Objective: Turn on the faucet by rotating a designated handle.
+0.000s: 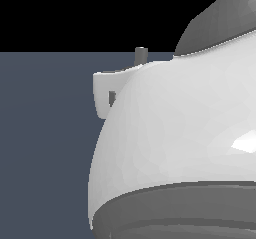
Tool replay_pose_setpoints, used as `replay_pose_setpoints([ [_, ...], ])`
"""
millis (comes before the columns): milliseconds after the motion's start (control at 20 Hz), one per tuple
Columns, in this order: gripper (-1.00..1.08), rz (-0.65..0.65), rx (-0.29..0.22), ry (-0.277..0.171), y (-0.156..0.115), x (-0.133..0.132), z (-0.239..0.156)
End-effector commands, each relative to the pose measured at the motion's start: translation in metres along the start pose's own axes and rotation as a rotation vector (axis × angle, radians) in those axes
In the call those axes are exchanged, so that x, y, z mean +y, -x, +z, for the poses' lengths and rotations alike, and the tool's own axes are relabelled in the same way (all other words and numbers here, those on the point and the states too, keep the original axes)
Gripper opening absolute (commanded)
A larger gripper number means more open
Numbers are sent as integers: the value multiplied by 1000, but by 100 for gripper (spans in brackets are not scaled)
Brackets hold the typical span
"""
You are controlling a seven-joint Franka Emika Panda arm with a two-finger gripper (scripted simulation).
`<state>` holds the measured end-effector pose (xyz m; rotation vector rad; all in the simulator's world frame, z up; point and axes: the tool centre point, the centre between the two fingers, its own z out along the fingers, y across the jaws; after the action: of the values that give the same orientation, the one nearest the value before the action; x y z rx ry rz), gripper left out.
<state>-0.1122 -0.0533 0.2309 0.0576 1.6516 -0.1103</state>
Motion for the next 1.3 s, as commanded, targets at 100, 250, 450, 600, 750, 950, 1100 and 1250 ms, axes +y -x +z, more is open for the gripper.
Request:
replay_pose_setpoints([
  [100,-100,18,-9,36,8,31,-3],
  [250,-100,22,-20,47,13,44,-3],
  [450,-100,27,-34,61,19,60,-4],
  [600,-100,30,-45,71,23,72,-5],
  [750,-100,33,-55,81,28,84,-7],
  [950,-100,38,-69,94,33,99,-8],
  [1100,-100,41,-79,104,38,111,-10],
  [1250,-100,22,-46,16,13,65,-22],
])
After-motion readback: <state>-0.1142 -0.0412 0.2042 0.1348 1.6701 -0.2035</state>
